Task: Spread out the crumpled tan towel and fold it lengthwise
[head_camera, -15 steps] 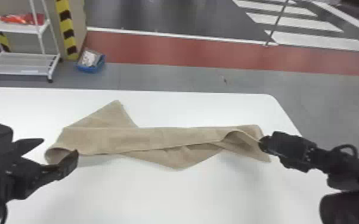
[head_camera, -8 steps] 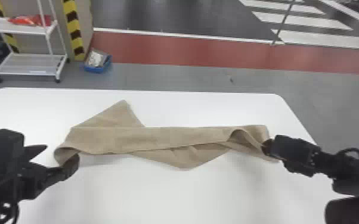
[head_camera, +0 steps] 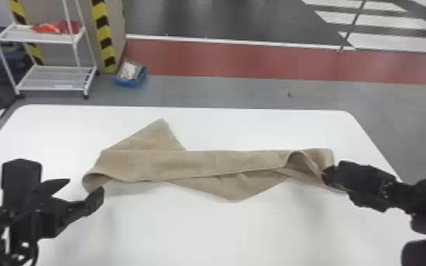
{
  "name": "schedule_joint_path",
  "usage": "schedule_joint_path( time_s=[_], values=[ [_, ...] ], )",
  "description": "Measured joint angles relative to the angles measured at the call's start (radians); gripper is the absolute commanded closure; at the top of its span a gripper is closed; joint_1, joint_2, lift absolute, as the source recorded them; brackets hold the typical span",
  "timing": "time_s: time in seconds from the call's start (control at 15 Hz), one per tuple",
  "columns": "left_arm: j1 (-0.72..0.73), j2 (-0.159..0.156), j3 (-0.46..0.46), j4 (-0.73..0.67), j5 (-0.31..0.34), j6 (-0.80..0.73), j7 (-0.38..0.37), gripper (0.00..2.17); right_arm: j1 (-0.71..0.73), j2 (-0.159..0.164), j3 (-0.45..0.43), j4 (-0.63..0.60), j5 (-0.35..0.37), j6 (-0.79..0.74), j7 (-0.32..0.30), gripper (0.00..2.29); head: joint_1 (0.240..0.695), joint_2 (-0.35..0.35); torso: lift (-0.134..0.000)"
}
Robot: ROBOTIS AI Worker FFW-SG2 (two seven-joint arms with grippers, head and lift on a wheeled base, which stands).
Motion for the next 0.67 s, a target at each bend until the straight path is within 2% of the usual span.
schedule_joint_path(
  time_s=[0.2,0.33,0.4,0.67],
  values=[
    [-0.014,0.000,0.000,0.026,0.004,0.000,0.000,0.35,-0.002,0.001,-0.001,0.000,0.001,0.000,0.000,2.08,0.695,-0.125,-0.124],
    [-0.021,0.000,0.000,0.040,0.004,0.000,-0.002,0.59,-0.003,0.001,-0.004,0.000,0.001,0.000,0.000,2.08,0.695,-0.128,-0.124],
    [-0.024,0.000,0.000,0.044,0.004,0.000,-0.003,0.61,-0.004,0.000,-0.005,0.000,0.001,-0.001,0.000,2.08,0.695,-0.128,-0.124],
    [-0.030,0.000,0.000,0.052,0.002,0.012,-0.019,1.46,-0.006,0.000,-0.008,0.001,-0.001,-0.003,0.000,2.08,0.695,-0.132,-0.124]
  ],
)
